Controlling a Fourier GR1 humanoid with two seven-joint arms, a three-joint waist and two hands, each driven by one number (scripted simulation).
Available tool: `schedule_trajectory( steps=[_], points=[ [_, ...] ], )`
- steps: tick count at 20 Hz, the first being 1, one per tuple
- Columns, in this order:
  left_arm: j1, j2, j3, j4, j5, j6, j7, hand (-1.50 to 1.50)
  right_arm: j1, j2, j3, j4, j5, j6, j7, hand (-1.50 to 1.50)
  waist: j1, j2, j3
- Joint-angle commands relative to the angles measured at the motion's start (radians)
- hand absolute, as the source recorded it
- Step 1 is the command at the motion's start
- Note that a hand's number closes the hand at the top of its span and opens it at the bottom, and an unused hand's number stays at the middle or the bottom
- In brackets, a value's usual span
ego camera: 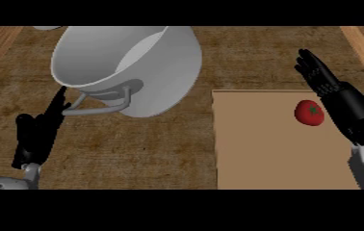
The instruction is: Pick the tomato from the tray and place it in the pot
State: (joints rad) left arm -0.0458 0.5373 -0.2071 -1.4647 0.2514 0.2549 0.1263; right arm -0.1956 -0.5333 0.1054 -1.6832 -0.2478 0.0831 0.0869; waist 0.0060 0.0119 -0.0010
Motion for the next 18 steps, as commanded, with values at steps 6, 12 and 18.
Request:
schedule_trajectory(
  steps=[6, 12, 18],
  points=[
    [0.018, 0.079, 0.051, 0.058, -0.119, 0.086, -0.012, 0.0, -0.03, 0.083, -0.206, 0.177, 0.188, -0.479, 0.164, 1.5, 0.0, -0.007, -0.001],
    [0.008, 0.061, 0.053, 0.062, -0.06, 0.076, 0.123, 0.0, 0.042, 0.03, -0.215, 0.23, 0.626, -0.881, 0.177, -1.5, -0.008, -0.004, -0.002],
    [-0.038, 0.06, 0.031, 0.068, -0.081, 0.066, 0.191, 0.0, 0.02, 0.143, -0.041, 0.185, 1.049, -0.954, 0.532, -1.5, -0.006, -0.015, -0.006]
  ],
)
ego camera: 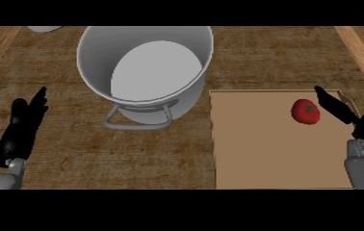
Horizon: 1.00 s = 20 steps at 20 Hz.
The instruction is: Pick the tomato from the tray and place it in the pot
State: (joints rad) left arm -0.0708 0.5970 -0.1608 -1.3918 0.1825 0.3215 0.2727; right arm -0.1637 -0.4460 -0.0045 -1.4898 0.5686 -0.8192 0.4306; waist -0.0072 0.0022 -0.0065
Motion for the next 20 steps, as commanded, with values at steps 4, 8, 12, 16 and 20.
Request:
schedule_trajectory(
  steps=[4, 8, 12, 16, 20],
  points=[
    [0.002, -0.007, -0.01, -0.008, -0.018, 0.011, 0.034, 0.0, -0.017, 0.001, 0.061, -0.03, 0.331, 0.241, 0.44, -1.5, -0.006, -0.01, -0.005],
    [-0.013, -0.018, -0.015, -0.006, -0.032, 0.026, 0.045, 0.0, -0.092, 0.016, 0.126, -0.113, 0.398, 0.5, 0.668, -1.5, 0.001, -0.013, -0.004],
    [-0.046, -0.018, -0.012, 0.004, -0.023, 0.011, 0.082, 0.0, -0.195, 0.013, 0.132, -0.157, 0.304, 0.79, 0.836, -1.5, 0.004, -0.011, -0.001],
    [-0.012, -0.004, 0.007, 0.009, -0.019, -0.004, 0.035, 0.0, -0.223, 0.072, 0.13, -0.187, 0.183, 0.968, 0.94, -1.5, 0.009, -0.014, 0.0],
    [-0.022, -0.031, -0.003, 0.03, -0.037, 0.006, 0.026, 0.0, -0.273, 0.111, 0.098, -0.141, 0.148, 1.021, 0.998, -1.5, 0.004, -0.005, 0.003]
  ],
)
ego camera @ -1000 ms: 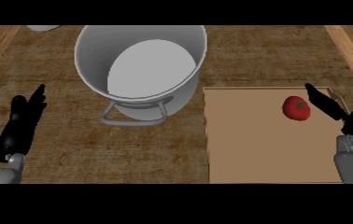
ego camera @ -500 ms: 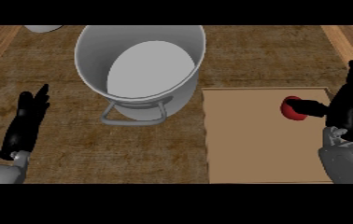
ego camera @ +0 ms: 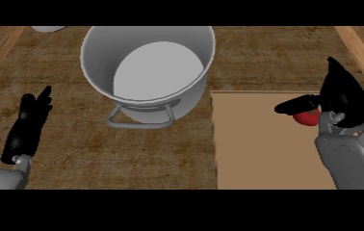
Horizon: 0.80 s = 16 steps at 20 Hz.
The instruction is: Pick the tomato from the tray and place it in the pot
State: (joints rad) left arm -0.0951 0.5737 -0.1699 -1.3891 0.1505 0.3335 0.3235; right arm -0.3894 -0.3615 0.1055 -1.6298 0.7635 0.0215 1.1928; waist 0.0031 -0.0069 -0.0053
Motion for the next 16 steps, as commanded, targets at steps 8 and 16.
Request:
schedule_trajectory(
  steps=[8, 16],
  points=[
    [0.016, -0.017, 0.012, -0.008, -0.012, -0.006, 0.003, 0.0, -0.006, 0.06, -0.074, 0.004, -0.01, 0.191, 0.255, -1.5, -0.008, 0.004, 0.004],
    [-0.028, -0.041, 0.002, -0.005, -0.061, 0.013, 0.041, 0.0, -0.009, 0.116, -0.103, 0.011, 0.037, 0.227, 0.249, -1.5, -0.011, 0.004, 0.004]
  ],
)
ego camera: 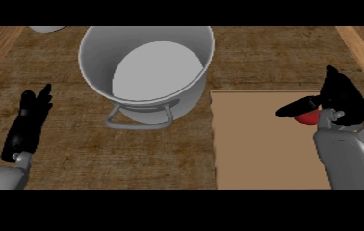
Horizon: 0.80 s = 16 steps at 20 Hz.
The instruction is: Pick the tomato from the tray and place it in the pot
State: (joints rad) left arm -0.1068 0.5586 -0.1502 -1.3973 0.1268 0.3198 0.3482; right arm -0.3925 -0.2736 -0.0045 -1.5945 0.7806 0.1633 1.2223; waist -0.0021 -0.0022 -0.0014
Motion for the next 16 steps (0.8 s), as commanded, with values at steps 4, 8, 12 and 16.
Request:
schedule_trajectory(
  steps=[4, 8, 12, 16],
  points=[
    [0.015, -0.032, 0.015, 0.018, -0.012, -0.02, -0.025, 0.0, 0.02, 0.032, -0.045, 0.026, 0.034, 0.064, 0.123, -1.5, -0.001, 0.001, 0.001],
    [-0.018, -0.039, 0.023, 0.032, -0.034, -0.033, -0.024, 0.0, -0.022, 0.034, -0.077, 0.132, 0.081, 0.034, 0.048, -1.5, 0.004, 0.005, 0.001],
    [0.007, -0.05, 0.013, -0.009, -0.063, -0.013, 0.002, 0.0, 0.005, 0.054, -0.099, 0.153, 0.117, 0.031, 0.048, -1.5, 0.004, 0.004, 0.001],
    [0.003, -0.057, 0.042, 0.022, -0.052, -0.029, -0.017, 0.0, -0.045, 0.112, -0.113, 0.179, 0.128, 0.07, 0.101, -1.5, 0.005, 0.004, 0.0]
  ],
)
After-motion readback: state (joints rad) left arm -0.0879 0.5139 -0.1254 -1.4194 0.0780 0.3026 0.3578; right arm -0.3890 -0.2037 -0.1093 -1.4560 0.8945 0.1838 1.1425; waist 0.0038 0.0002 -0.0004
